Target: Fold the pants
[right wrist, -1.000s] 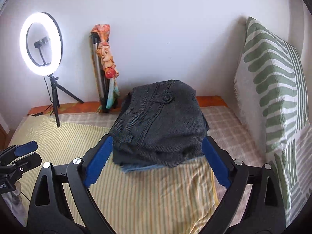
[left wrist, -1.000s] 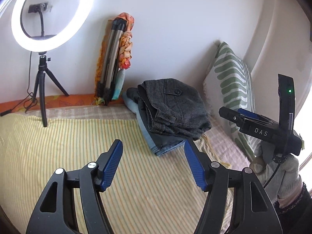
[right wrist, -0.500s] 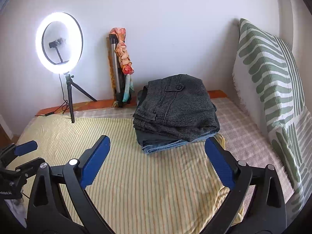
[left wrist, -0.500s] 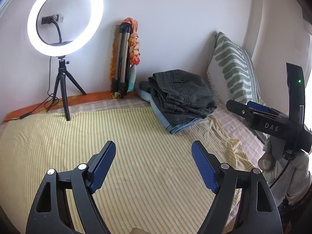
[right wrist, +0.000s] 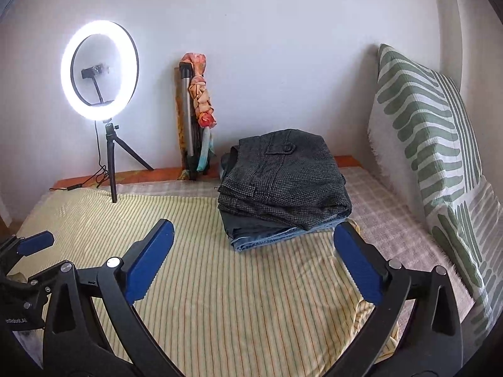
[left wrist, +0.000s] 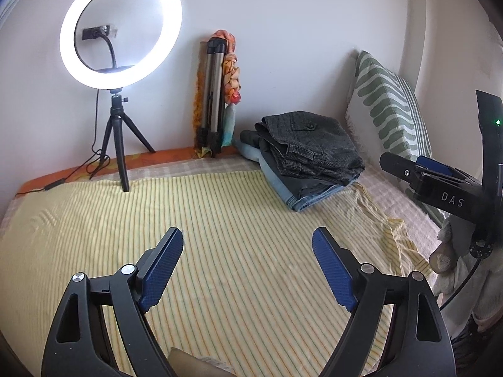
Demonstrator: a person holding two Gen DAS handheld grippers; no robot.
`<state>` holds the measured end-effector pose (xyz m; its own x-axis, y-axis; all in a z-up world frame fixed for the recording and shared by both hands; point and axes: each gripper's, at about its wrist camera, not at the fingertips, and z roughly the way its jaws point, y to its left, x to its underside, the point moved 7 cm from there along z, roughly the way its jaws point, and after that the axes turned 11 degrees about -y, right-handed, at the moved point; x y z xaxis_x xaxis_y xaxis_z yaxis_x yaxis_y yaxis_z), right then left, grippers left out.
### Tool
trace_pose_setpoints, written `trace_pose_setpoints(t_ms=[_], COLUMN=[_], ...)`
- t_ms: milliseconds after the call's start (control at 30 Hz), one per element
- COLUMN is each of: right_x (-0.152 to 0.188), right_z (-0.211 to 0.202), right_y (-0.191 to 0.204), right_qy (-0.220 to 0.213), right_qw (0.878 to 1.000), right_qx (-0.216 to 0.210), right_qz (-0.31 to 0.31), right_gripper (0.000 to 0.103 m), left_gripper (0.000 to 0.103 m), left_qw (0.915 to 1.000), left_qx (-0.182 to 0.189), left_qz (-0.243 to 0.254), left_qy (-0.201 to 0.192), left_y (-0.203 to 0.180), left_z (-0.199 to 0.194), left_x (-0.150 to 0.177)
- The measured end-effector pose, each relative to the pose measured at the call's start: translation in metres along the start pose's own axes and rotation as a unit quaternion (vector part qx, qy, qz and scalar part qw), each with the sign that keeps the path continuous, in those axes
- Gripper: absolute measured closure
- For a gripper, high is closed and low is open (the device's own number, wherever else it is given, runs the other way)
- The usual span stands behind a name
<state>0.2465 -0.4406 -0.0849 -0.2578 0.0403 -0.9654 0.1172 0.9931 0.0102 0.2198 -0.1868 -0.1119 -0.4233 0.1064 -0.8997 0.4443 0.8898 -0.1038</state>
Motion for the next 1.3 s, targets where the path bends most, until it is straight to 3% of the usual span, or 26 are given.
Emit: trace_pose_setpoints(t_ms=[1300], right_x=[-0.004], right_z=[-0.003], right_y=[0.019], right_qy=[-0.018], right_qw=[1.000], right_qx=[-0.011], right_qz=[-0.018], right_gripper=[0.000], left_gripper=[0.017], left_qw=[0.9997], left_qx=[-0.021], left_qz=[-0.003], left_qy=[-0.008], left_y=[0.005], left_z=[-0.009], left_x=[-0.008])
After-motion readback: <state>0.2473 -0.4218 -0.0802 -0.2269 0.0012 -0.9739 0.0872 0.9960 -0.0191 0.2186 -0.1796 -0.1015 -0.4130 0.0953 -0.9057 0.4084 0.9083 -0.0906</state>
